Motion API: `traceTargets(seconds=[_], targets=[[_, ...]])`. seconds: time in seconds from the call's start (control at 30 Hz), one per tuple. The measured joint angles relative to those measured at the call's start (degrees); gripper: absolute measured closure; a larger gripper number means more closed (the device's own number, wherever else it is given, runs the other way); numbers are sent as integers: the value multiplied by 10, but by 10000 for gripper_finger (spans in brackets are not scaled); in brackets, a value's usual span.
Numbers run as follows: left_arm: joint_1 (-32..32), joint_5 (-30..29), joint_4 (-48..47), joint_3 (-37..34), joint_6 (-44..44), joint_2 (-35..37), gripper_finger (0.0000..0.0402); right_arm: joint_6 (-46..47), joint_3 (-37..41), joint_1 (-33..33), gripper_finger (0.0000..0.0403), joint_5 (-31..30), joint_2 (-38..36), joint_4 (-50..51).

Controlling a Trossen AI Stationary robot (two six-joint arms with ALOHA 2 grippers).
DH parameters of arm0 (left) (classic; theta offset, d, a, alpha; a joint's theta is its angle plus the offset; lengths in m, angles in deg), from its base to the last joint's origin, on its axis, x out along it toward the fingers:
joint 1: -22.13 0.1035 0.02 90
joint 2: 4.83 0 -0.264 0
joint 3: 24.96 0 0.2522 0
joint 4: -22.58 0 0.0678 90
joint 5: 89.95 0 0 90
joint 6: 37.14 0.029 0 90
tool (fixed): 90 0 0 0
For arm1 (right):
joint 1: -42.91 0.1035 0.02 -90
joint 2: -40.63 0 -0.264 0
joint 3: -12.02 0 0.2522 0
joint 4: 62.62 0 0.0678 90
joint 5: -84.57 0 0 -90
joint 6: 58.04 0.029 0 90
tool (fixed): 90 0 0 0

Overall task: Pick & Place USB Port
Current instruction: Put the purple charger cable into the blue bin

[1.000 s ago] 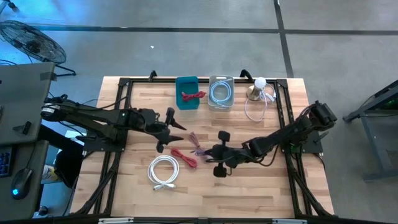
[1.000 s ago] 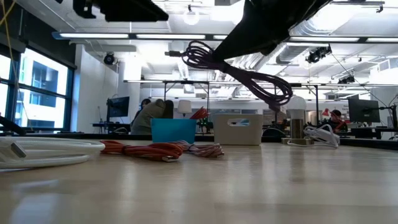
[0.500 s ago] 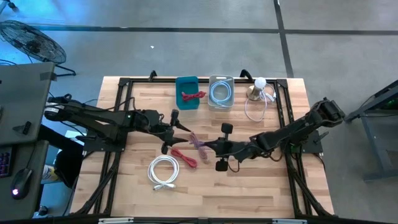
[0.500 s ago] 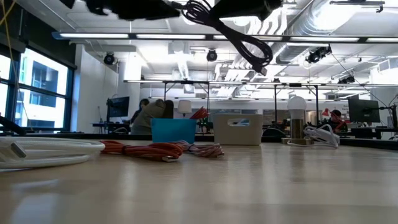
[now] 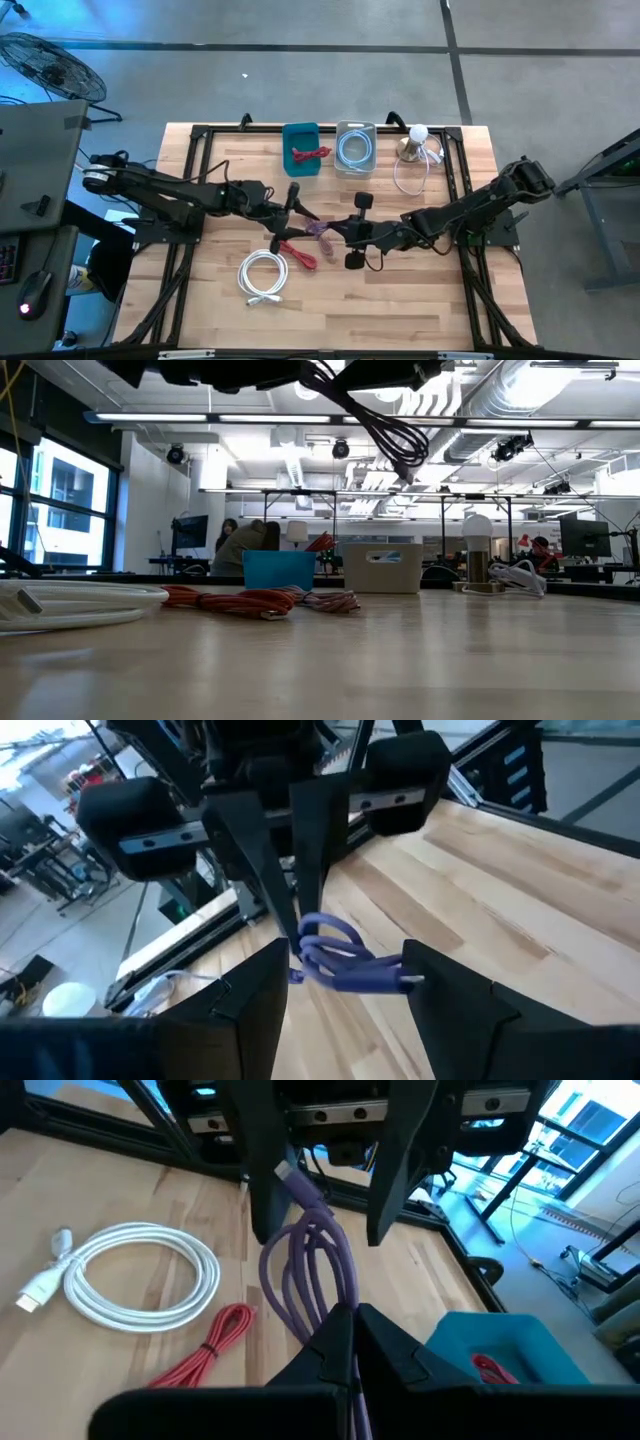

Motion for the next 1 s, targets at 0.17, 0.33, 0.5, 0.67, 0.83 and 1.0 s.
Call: traceTargets(seconds=[0.17, 0.33, 0.5, 0.67, 0.83, 1.0], targets=[[0, 6, 11, 0, 0, 0, 212, -5, 0, 0, 403, 0, 0, -8], [0, 6, 9, 0, 0, 0, 212, -18, 0, 0, 403, 2, 0, -22], [0, 4, 8, 0, 0, 0, 212, -31, 0, 0, 403, 5, 0, -38], [0, -3, 9, 0, 0, 0, 212, -31, 0, 0, 403, 9, 0, -42], [0, -7, 13, 0, 6, 0, 247, -31, 0, 0, 403, 15, 0, -45], [0, -7, 15, 0, 19, 0, 343, -31, 0, 0, 403, 18, 0, -46]])
